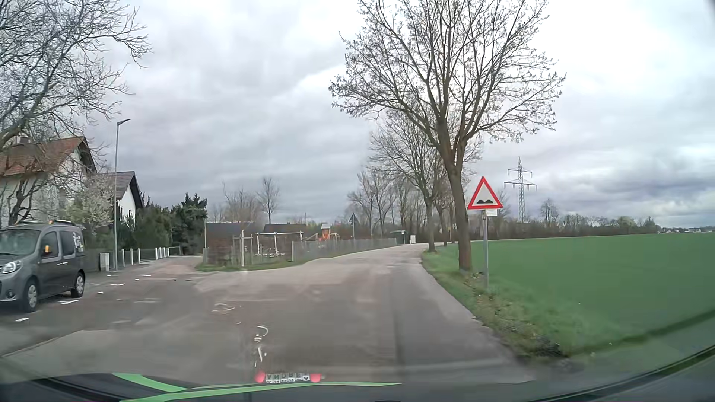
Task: Follow the waypoints while adhering to traffic rules and regulations
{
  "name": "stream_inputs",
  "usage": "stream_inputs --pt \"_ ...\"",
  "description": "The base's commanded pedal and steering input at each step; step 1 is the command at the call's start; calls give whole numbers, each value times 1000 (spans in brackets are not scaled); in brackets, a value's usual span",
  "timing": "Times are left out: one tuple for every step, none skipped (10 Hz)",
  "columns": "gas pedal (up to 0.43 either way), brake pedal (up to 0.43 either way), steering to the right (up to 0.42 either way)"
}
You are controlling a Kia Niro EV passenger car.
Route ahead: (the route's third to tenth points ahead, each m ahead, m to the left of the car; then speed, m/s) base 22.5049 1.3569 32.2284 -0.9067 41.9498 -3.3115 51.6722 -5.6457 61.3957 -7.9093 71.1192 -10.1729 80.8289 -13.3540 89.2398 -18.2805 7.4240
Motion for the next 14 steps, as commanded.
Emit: stream_inputs --pt "47 0 23" --pt "47 0 23" --pt "47 0 23" --pt "47 0 23" --pt "47 0 23" --pt "47 0 23" --pt "47 0 23" --pt "28 0 23" --pt "0 0 23" --pt "0 0 23" --pt "0 0 23" --pt "0 0 23" --pt "0 0 23" --pt "0 0 23"
